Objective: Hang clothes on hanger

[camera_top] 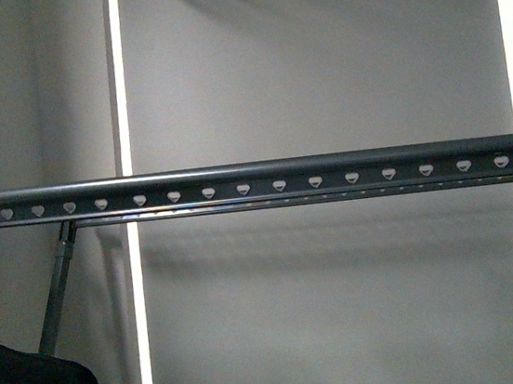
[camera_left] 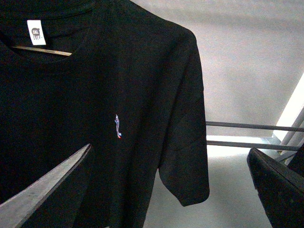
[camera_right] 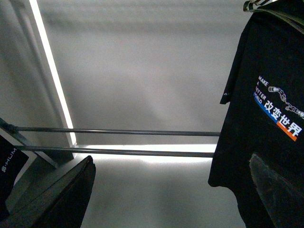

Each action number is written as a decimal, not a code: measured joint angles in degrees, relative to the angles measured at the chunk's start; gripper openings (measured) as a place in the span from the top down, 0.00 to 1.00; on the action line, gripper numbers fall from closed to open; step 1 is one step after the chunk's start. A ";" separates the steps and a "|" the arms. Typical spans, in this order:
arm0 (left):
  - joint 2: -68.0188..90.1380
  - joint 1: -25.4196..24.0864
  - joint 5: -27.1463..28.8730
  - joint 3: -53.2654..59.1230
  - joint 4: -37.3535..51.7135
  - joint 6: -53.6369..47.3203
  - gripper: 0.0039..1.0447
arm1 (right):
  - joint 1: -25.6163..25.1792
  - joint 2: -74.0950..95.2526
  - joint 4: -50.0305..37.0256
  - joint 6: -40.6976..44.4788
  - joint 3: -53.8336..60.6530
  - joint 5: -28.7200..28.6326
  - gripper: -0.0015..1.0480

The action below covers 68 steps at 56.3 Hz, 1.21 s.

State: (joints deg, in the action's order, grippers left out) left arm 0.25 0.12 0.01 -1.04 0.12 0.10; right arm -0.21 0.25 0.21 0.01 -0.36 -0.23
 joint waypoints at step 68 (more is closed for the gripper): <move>79.71 7.48 23.93 -60.24 4.94 41.92 0.06 | 0.02 0.00 0.00 0.00 0.00 -0.02 0.07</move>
State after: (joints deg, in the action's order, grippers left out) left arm 79.96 7.60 23.94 -61.28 5.06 42.02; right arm -0.19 0.25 0.21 0.01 -0.36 -0.25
